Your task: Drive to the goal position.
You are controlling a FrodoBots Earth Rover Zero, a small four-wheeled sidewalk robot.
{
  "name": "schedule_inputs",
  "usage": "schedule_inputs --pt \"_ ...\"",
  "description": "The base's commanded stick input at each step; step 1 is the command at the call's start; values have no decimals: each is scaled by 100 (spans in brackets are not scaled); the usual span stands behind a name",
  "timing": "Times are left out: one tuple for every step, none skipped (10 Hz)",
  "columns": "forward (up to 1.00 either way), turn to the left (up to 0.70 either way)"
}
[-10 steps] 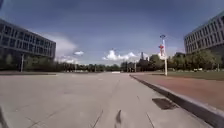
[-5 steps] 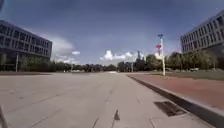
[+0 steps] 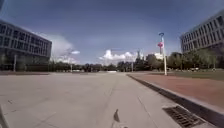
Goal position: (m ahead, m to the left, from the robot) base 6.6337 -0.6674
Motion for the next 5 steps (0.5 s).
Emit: schedule_inputs --pt "70 -25" --pt "70 -30" --pt "70 -35" --pt "70 -35" --pt "70 -22"
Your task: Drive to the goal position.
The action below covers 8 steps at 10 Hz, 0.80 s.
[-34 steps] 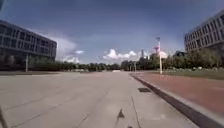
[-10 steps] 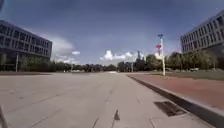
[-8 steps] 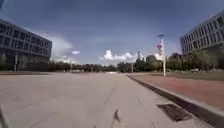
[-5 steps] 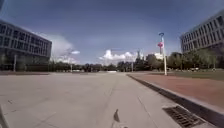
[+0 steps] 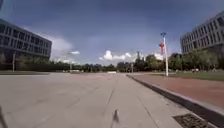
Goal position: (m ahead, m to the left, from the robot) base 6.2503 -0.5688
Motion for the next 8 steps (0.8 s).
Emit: schedule_inputs --pt "70 -5" --pt "70 0" --pt "70 0" --pt "70 0" --pt "70 0" --pt "70 0" --pt "70 0" --pt "70 0"
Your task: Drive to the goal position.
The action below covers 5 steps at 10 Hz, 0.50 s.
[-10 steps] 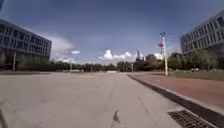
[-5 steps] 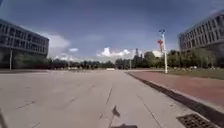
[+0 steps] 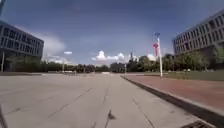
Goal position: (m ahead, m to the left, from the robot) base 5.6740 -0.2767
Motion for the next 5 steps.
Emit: schedule_inputs --pt "70 0" --pt "70 0" --pt "70 0" --pt "70 0" --pt "70 0"
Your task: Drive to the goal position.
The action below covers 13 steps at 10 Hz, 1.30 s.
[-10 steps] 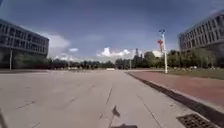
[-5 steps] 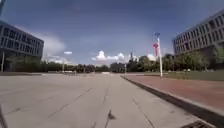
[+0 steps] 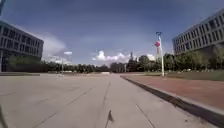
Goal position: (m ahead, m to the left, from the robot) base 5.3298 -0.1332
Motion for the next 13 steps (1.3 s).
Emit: schedule_inputs --pt "70 0" --pt "70 0" --pt "70 0" --pt "70 0" --pt "70 0" --pt "70 0" --pt "70 0" --pt "70 0" --pt "70 0" --pt "70 0" --pt "70 0" --pt "70 0" --pt "70 0"
